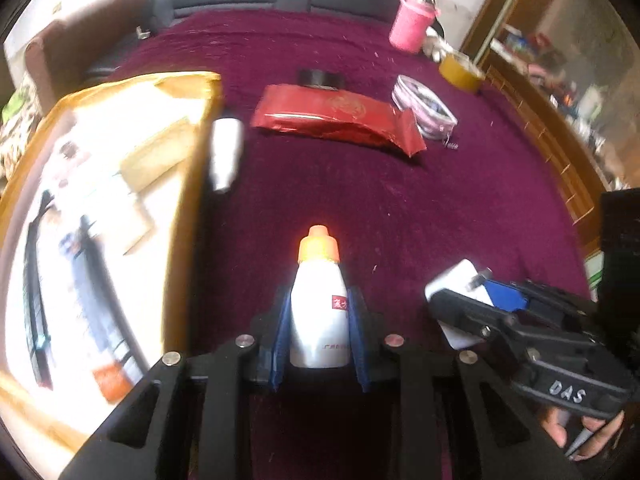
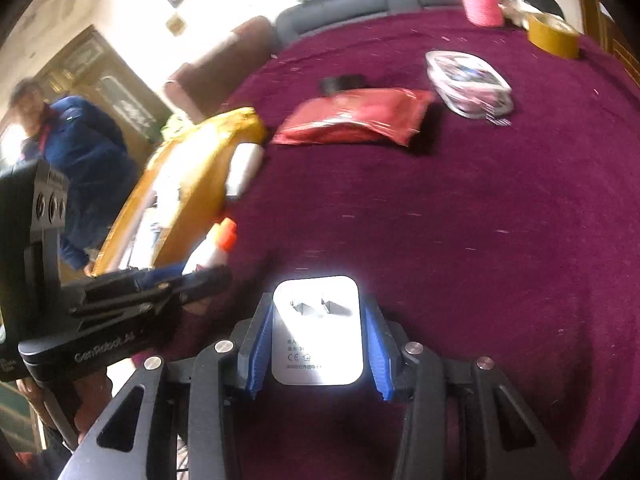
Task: Organize objects
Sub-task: 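Carry the bottle and charger into the tray and open both tools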
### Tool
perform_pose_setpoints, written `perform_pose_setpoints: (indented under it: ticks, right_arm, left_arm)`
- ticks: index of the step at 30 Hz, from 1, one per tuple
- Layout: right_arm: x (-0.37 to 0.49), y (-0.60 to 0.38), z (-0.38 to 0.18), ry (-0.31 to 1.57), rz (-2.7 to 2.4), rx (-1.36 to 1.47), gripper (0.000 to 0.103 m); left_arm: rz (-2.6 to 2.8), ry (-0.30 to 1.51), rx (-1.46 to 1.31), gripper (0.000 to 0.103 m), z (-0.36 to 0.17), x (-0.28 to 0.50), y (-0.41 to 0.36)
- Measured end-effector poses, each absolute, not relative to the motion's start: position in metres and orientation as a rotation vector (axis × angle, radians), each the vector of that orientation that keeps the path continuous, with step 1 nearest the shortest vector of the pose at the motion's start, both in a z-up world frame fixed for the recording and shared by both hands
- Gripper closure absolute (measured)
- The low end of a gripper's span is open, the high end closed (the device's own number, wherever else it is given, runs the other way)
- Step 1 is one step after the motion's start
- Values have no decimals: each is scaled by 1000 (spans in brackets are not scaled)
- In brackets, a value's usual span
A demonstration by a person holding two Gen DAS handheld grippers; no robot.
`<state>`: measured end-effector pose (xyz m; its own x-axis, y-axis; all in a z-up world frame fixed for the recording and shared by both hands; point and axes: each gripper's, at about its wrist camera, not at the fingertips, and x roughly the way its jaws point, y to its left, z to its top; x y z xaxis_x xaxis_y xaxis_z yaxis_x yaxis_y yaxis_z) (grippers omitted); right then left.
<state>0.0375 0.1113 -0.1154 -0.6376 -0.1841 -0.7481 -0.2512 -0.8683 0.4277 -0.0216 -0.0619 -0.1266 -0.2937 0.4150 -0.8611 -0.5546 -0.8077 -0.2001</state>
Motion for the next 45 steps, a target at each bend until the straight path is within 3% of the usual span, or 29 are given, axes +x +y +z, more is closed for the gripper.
perform_pose_setpoints:
  ticks: [11,21,29,37,40,41,44,45]
  right_arm:
    - [-24,14,-53,612,2977,-1316,56]
    - [-105,-49,-89,471,2954,-1529,56]
    - [-126,-64,-107,298,2913,-1561,56]
    - [-133,-68,-110,271,2921,-1560,54]
    - [-134,-63,-107,358,2939,-1564,37]
    - [-132,-61,-105,391,2950,-1554,34]
    - [-122,-49,-92,509,3006,-1503,31]
    - [-120,-45,-89,546,3019,-1495,31]
  left_arm:
    - [2332,-47,-1316,77,-75,-49,-178]
    - [2431,-75,-1451,77,-107,-104,-237]
    - [2431,-62,-1507,77,-124,-113,-253]
    - [2432,-99,-1516,77,-131,-115,-260]
    - [2441,-107,-1506,70,-130,-114,-262]
    - [2447,-110,-1489,62,-127,-112,-263]
    - [2493,-98,-1395,42,-112,-101,-261]
    - [2510,-92,-1354,41,-106,-96,-259]
